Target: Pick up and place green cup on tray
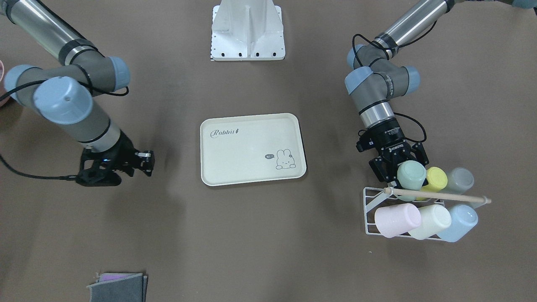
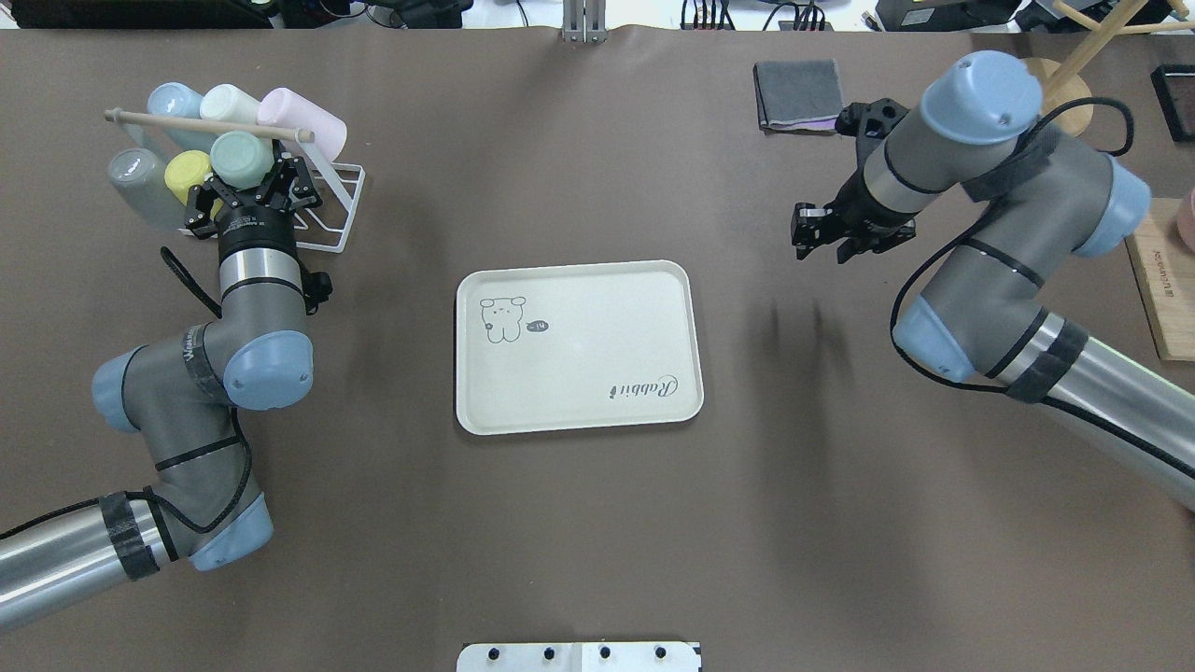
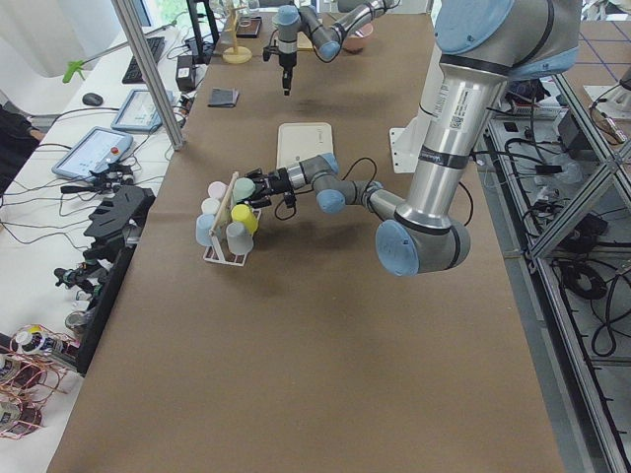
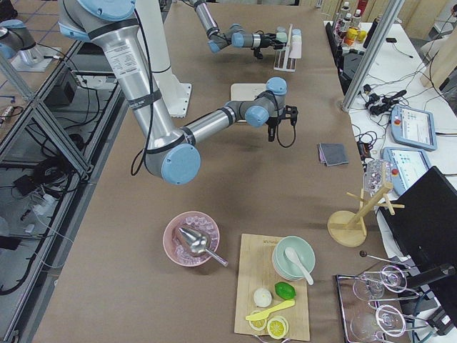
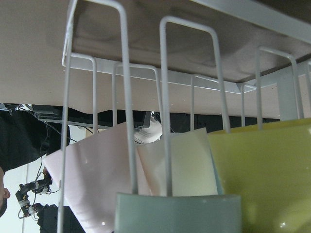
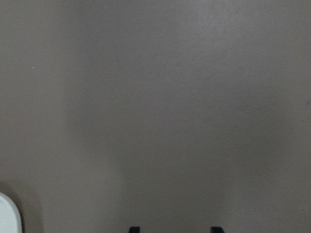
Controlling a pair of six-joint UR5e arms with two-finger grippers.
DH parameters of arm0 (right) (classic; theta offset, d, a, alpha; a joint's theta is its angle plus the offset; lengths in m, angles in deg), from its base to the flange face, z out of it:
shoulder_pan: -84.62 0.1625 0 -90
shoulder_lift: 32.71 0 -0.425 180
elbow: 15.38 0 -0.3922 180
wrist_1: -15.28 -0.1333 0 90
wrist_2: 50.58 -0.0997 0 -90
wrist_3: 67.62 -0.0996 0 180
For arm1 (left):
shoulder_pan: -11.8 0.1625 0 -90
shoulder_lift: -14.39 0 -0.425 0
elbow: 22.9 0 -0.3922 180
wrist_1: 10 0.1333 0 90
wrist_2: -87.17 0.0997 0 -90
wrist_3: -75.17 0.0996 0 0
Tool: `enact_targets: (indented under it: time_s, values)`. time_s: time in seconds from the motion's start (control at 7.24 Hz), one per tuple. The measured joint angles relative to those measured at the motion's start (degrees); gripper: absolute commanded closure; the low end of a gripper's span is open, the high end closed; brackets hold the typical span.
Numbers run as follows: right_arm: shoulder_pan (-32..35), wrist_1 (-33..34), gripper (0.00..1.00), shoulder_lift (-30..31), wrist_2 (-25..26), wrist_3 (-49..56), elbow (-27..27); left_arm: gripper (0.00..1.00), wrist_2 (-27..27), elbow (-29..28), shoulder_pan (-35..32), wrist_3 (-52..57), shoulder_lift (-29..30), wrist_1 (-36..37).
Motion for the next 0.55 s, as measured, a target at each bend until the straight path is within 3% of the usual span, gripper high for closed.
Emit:
enact_targets:
  time_s: [0.55]
  values:
    - [16.2,7.4,0.0,6.8,-6.4,18.9,1.5,0.92,0.0,0.3,1.4,0.0,-0.2,-0.2]
